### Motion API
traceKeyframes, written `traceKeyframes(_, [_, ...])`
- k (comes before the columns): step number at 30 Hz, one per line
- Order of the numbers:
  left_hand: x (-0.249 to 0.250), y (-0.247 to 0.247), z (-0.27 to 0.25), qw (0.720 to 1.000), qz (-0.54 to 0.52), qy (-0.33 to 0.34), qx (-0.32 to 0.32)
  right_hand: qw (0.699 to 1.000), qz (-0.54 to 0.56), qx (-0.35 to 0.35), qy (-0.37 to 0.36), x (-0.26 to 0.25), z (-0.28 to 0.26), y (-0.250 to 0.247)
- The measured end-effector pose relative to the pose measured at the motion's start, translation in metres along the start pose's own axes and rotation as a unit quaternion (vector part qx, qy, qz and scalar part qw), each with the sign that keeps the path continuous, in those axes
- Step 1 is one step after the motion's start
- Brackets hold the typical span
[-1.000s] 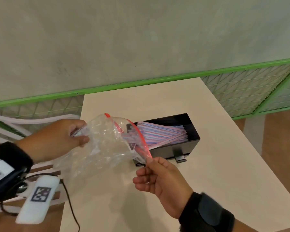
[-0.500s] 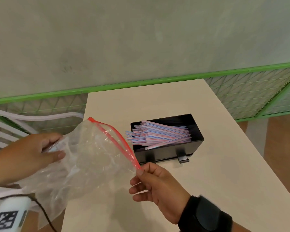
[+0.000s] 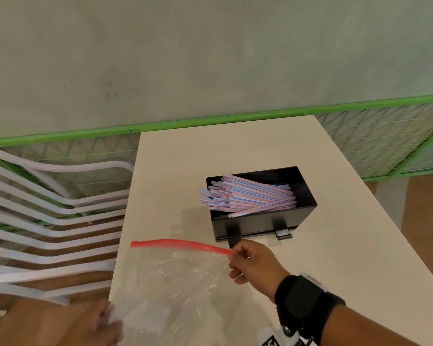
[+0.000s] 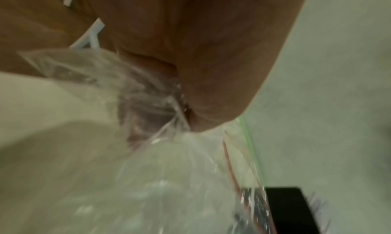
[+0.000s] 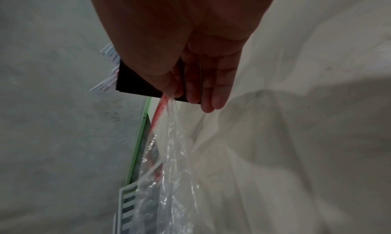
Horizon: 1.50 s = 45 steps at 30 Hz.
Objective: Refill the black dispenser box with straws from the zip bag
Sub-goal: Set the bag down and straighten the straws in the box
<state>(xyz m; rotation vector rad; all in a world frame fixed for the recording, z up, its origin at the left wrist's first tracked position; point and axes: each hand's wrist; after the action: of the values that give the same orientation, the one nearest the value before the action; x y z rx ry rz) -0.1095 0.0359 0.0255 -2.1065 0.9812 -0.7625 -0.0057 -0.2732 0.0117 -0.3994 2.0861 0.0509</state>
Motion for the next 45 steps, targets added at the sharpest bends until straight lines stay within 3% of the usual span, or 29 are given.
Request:
traceKeyframes(3, [-0.005,0.032,0.009,1.000,-0.004,-0.006,-0.018,0.999,-0.048,-0.014,-0.009,0.005,-0.002,-0.003])
traceKeyframes(6, [0.009,0.047,0.014,0.998,-0.042,-0.032,0.043,0.989,-0.138,-0.031,-0.047,0.010,-0.015,-0.016])
traceKeyframes(9, [0.022,0.031,0.007,0.988,0.086,0.002,0.128,0.972,-0.204,-0.028,-0.112,0.007,-0.041,-0.039])
traceKeyframes(12, [0.042,0.006,-0.011,0.979,0.104,0.061,0.165,0.933,-0.274,0.020,-0.234,-0.013,-0.063,-0.074])
traceKeyframes(13, [0.052,-0.001,-0.014,0.973,0.068,0.081,0.203,0.911,-0.294,0.045,-0.287,-0.024,-0.064,-0.086])
traceKeyframes(16, [0.102,-0.026,-0.023,0.965,-0.065,0.151,0.206,0.845,-0.352,0.096,-0.391,-0.059,-0.040,-0.123])
traceKeyframes(20, [0.169,-0.043,-0.005,0.946,-0.183,0.217,0.158,0.817,-0.487,0.016,-0.307,-0.102,0.016,-0.143])
traceKeyframes(26, [0.208,-0.028,0.030,0.956,-0.193,0.206,0.082,0.753,-0.598,-0.127,-0.241,-0.112,0.081,-0.126])
traceKeyframes(29, [0.220,-0.011,0.028,0.956,-0.211,0.197,0.052,0.745,-0.605,-0.140,-0.243,-0.109,0.096,-0.122])
traceKeyframes(36, [0.227,-0.005,0.034,0.939,-0.271,0.195,0.079,0.751,-0.591,-0.137,-0.260,-0.099,0.112,-0.108])
traceKeyframes(45, [0.223,-0.004,0.039,0.927,-0.292,0.211,0.106,0.718,-0.601,-0.173,-0.305,-0.106,0.118,-0.102])
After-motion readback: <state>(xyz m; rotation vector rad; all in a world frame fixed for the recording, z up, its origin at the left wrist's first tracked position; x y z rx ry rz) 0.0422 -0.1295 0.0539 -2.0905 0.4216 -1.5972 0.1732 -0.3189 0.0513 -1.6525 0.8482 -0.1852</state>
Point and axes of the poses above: each hand's wrist, its own z-axis towards the middle knuckle, its own y-axis out of the palm, x = y × z, and after that the axes turned 5 degrees about z, right-handed
